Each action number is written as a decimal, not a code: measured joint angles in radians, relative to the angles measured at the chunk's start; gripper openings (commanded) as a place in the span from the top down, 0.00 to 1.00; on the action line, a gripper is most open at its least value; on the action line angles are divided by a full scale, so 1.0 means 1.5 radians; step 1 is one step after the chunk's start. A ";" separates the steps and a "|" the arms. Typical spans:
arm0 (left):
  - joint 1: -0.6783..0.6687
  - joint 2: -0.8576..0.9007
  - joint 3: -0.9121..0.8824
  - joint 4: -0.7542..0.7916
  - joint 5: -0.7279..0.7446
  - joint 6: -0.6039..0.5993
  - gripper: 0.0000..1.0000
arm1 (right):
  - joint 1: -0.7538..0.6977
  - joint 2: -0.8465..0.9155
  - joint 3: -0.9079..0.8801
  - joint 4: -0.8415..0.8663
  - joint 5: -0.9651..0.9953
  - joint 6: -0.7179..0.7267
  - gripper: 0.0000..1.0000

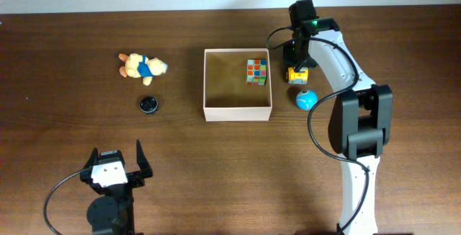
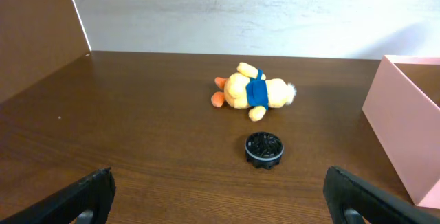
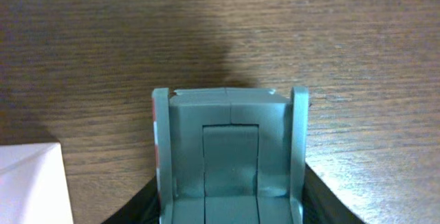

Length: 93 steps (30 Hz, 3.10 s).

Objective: Pack container
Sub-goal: 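Lower and close the right gripper on the dump truck, then lift the truck and carry it left over the box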

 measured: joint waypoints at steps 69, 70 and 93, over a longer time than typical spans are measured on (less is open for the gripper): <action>0.000 0.000 0.000 0.000 0.000 0.000 0.01 | 0.226 0.004 0.454 -0.317 0.017 0.040 0.70; 0.000 0.000 0.000 0.000 0.000 0.000 0.01 | 0.230 0.004 0.451 -0.309 0.017 0.044 0.70; 0.000 0.000 0.000 0.000 0.000 0.000 0.01 | 0.268 0.005 0.208 -0.122 0.014 0.169 0.70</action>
